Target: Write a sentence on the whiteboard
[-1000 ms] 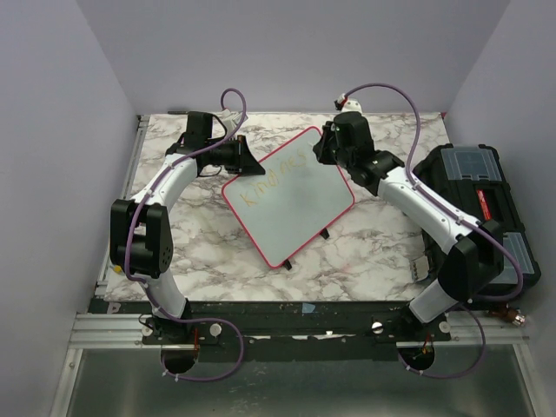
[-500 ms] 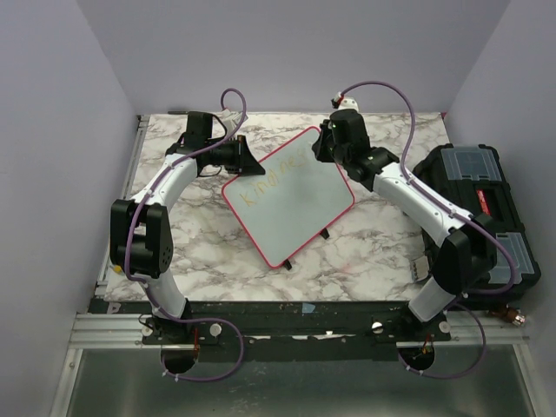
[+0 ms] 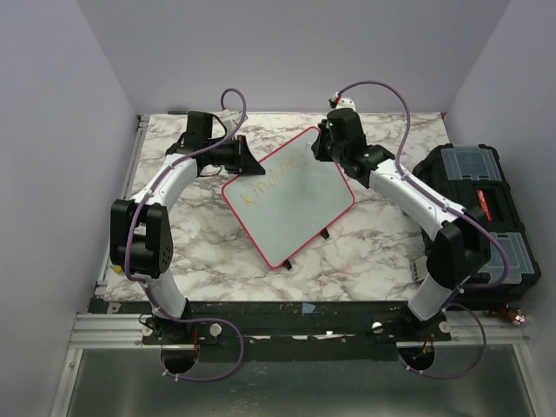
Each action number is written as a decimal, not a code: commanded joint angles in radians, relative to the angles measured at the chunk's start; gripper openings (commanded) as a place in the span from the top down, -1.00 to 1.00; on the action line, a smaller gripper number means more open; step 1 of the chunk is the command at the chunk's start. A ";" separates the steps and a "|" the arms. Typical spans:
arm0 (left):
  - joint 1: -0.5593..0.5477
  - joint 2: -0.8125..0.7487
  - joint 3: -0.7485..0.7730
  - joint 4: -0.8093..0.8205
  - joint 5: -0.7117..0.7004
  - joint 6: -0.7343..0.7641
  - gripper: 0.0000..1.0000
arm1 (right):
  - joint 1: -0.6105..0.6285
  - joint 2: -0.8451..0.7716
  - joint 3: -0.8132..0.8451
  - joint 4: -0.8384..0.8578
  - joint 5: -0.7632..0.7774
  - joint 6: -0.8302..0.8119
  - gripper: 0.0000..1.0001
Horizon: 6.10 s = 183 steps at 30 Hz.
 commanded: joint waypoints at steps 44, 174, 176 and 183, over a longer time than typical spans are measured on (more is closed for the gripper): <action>-0.035 0.013 -0.012 -0.053 -0.034 0.108 1.00 | -0.008 -0.002 -0.072 -0.046 -0.018 0.024 0.99; -0.031 -0.021 -0.046 -0.020 -0.119 0.078 1.00 | 0.651 -0.284 -0.364 0.010 0.205 0.044 0.99; -0.031 -0.022 -0.047 -0.017 -0.117 0.076 1.00 | 0.655 -0.269 -0.355 0.014 0.217 0.046 0.99; -0.031 -0.024 -0.048 -0.016 -0.116 0.077 1.00 | 0.656 -0.185 -0.287 0.002 0.298 0.069 0.99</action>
